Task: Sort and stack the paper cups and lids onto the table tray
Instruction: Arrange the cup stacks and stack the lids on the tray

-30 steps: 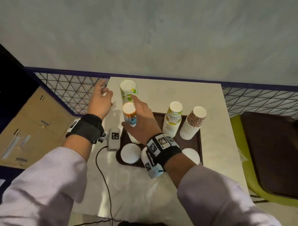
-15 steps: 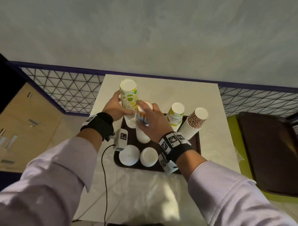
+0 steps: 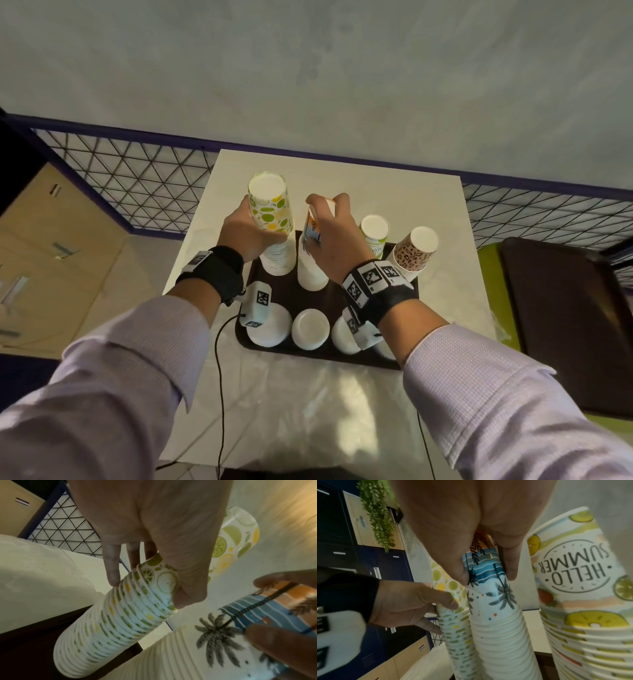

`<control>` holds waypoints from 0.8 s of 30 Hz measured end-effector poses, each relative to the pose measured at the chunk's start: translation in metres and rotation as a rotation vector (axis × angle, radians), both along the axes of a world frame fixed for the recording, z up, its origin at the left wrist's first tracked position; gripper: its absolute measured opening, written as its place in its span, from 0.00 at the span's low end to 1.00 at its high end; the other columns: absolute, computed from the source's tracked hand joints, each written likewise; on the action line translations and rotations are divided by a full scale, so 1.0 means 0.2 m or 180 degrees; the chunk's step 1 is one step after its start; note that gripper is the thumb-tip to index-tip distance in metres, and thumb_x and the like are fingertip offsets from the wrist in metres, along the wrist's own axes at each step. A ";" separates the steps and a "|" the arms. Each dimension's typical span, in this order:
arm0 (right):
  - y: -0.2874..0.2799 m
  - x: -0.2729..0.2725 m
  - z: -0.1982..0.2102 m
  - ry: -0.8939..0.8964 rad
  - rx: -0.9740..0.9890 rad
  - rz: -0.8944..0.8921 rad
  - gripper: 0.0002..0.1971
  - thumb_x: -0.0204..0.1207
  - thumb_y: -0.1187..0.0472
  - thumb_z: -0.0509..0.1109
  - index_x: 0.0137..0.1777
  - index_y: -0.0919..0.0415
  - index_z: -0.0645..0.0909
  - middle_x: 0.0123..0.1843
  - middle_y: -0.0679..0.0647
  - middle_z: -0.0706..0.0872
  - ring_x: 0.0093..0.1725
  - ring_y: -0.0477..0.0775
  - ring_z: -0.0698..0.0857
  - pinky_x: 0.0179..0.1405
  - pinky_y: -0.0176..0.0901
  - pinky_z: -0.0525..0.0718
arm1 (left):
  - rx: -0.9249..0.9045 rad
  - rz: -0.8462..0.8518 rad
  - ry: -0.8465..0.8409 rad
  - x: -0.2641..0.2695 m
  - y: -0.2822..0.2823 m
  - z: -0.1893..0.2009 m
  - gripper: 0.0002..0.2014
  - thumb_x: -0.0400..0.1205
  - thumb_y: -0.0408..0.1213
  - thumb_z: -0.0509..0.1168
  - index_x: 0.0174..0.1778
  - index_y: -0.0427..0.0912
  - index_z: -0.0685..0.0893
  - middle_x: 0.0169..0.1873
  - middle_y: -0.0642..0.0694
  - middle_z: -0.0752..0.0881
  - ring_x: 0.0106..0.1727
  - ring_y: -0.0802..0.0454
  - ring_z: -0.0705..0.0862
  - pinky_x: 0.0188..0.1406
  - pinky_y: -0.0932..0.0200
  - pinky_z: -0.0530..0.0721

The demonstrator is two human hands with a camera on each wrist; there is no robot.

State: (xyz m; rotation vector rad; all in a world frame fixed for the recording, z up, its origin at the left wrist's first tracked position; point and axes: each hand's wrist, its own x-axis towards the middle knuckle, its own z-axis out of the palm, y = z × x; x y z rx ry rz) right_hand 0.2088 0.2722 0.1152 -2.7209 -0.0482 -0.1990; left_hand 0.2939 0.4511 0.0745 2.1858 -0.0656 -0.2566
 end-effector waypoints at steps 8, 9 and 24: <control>0.00 0.02 0.01 -0.0028 -0.0283 -0.0005 0.36 0.73 0.61 0.78 0.81 0.58 0.68 0.66 0.66 0.75 0.54 0.69 0.84 0.50 0.60 0.89 | -0.0032 -0.0141 0.0067 -0.07 0.04 0.00 0.42 0.68 0.39 0.87 0.77 0.48 0.75 0.68 0.48 0.87 0.70 0.46 0.85 0.71 0.47 0.84; -0.01 0.01 0.03 -0.0039 -0.0313 0.0053 0.39 0.72 0.58 0.79 0.82 0.58 0.67 0.68 0.66 0.75 0.59 0.70 0.82 0.53 0.62 0.88 | -0.0115 -0.0162 0.0084 -0.08 0.05 0.01 0.44 0.67 0.40 0.87 0.78 0.49 0.73 0.68 0.48 0.87 0.70 0.45 0.85 0.72 0.44 0.84; -0.39 -0.08 0.21 0.0882 -0.0308 -0.0226 0.40 0.73 0.47 0.73 0.84 0.43 0.60 0.81 0.60 0.64 0.79 0.68 0.66 0.71 0.63 0.77 | 0.1120 -0.0632 -0.2478 -0.38 -0.29 0.31 0.34 0.78 0.49 0.72 0.81 0.42 0.78 0.74 0.34 0.78 0.64 0.39 0.85 0.54 0.47 0.93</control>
